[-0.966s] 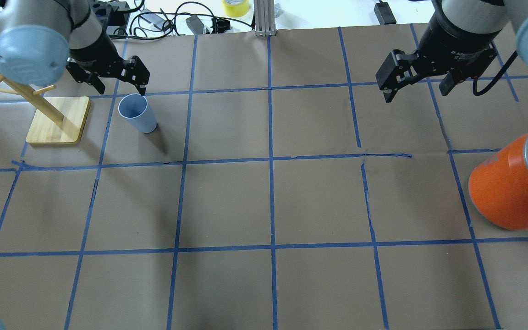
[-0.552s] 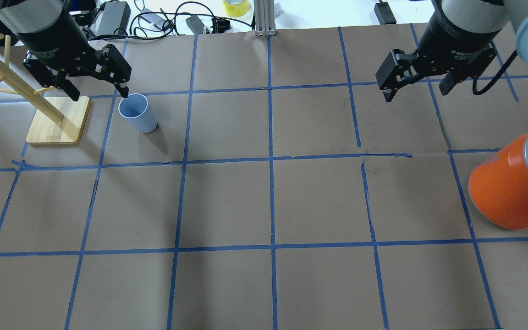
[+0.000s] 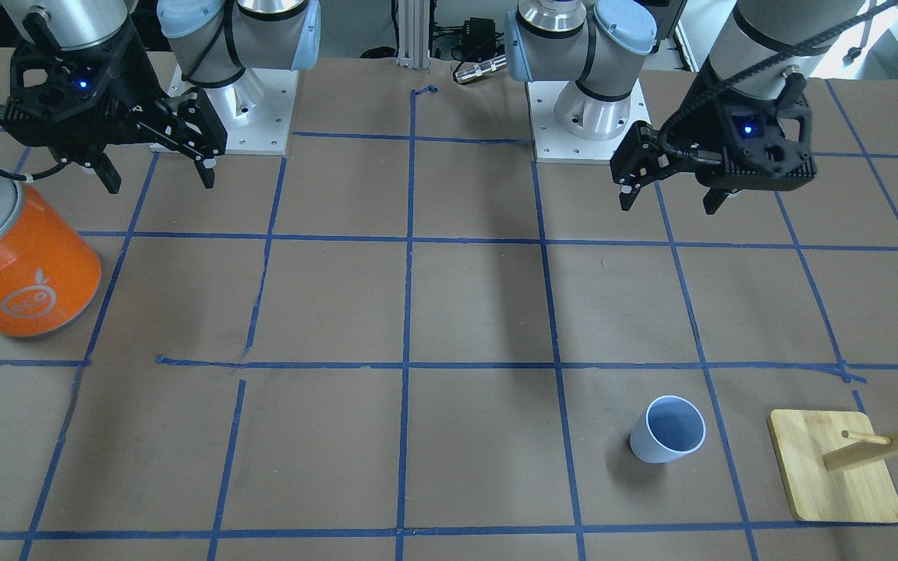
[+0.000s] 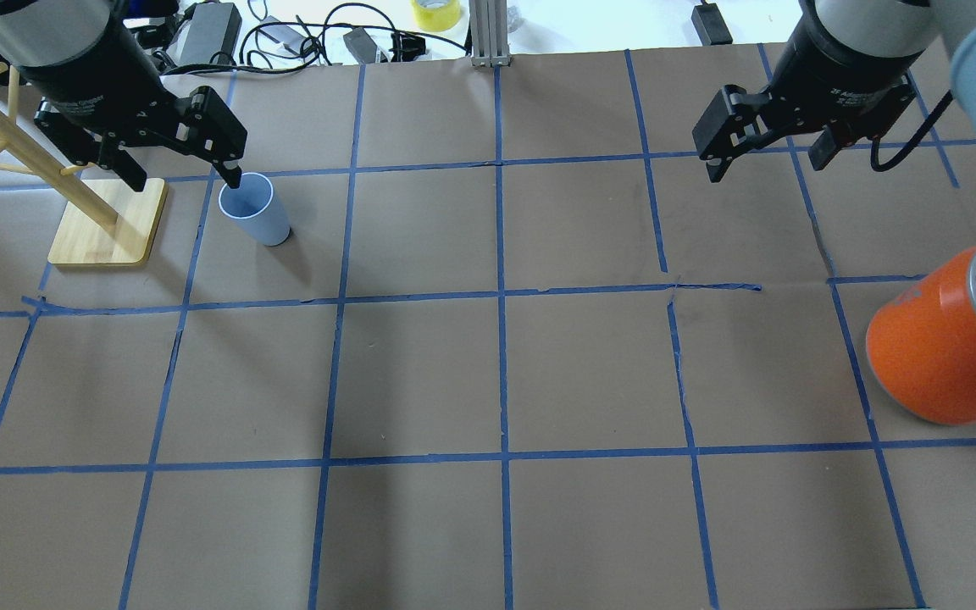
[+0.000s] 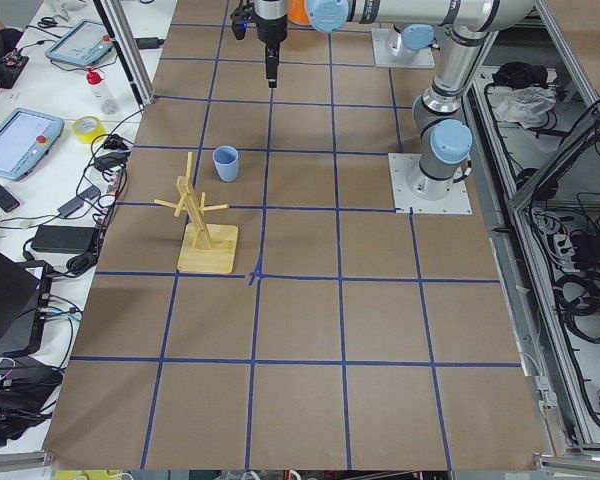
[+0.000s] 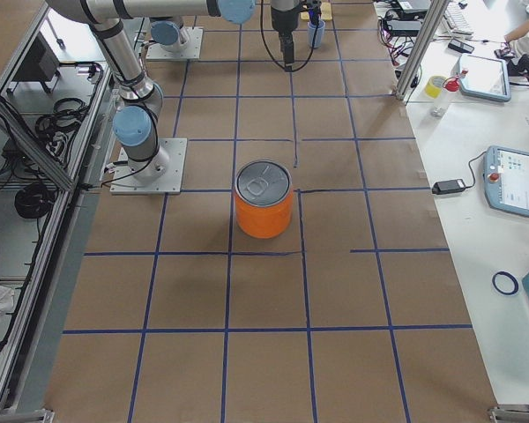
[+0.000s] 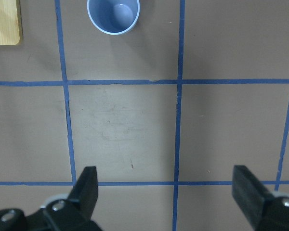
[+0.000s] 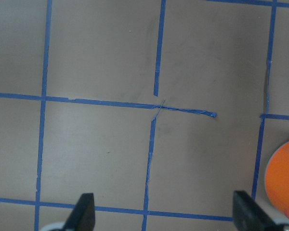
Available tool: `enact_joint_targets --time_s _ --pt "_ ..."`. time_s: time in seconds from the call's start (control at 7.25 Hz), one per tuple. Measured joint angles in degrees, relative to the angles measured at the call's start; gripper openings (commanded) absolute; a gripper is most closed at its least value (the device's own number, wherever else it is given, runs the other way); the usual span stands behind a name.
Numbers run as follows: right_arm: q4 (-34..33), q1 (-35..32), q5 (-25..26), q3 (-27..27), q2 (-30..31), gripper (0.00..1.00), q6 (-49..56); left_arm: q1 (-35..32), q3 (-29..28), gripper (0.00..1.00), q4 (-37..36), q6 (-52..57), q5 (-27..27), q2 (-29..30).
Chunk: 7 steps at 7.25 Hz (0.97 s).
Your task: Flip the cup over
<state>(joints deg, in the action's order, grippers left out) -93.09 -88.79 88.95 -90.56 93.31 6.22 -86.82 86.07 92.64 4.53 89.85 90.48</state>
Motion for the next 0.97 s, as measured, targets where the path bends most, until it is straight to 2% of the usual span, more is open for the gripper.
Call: enact_joint_targets --time_s 0.97 --pt "-0.2 -0.1 0.3 -0.1 0.1 1.0 0.1 -1.9 3.4 1.0 -0.2 0.2 0.6 -2.7"
